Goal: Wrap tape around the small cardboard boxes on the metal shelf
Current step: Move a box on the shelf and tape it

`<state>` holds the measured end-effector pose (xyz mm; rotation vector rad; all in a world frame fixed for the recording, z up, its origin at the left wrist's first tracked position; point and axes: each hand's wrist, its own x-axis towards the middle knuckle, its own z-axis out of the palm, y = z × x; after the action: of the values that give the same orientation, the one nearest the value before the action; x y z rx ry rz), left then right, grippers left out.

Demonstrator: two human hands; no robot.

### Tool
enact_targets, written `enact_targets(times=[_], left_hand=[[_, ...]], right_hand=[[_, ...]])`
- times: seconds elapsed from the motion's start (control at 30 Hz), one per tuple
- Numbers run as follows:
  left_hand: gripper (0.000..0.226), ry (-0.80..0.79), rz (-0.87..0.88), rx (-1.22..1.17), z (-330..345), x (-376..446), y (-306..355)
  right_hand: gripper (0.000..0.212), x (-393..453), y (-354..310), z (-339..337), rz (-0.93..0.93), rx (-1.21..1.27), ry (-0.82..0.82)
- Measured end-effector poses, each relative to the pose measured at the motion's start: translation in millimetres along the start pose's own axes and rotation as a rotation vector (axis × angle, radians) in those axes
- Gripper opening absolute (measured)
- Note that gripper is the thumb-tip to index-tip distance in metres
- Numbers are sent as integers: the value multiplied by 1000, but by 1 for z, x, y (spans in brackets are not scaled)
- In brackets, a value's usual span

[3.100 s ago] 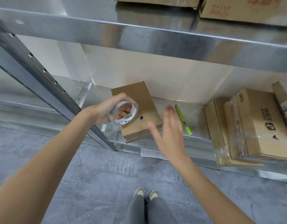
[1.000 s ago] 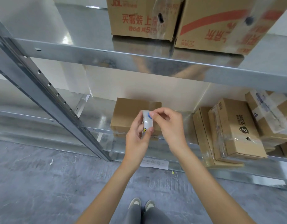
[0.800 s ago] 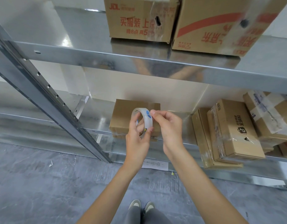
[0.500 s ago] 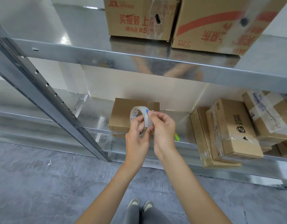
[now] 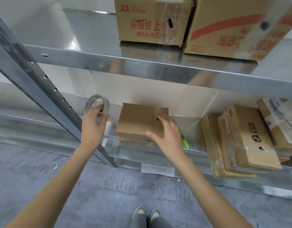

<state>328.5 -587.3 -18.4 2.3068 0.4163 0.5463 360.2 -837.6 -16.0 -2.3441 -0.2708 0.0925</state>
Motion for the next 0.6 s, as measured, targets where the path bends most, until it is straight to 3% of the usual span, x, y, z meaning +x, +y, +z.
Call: enact_targets(times=[0.1,0.27,0.43,0.5,0.6], left_hand=[[26,-203,-81,248,21,12,-40],[20,-336,-117,441,62,5,-68],[28,-444,-186,360,73,6,-87],[34,-421,-182,263,70,8,-84],[35,-176,-102,42,61,9,-59]], right_hand=[[95,-4,29,15,-65,-370,-213],[95,-11,45,24,-79,-441,-239],[88,-11,46,20,-92,-490,-259],[86,-11,43,19,-99,-485,-271],[79,-7,35,13,-97,-304,-148]])
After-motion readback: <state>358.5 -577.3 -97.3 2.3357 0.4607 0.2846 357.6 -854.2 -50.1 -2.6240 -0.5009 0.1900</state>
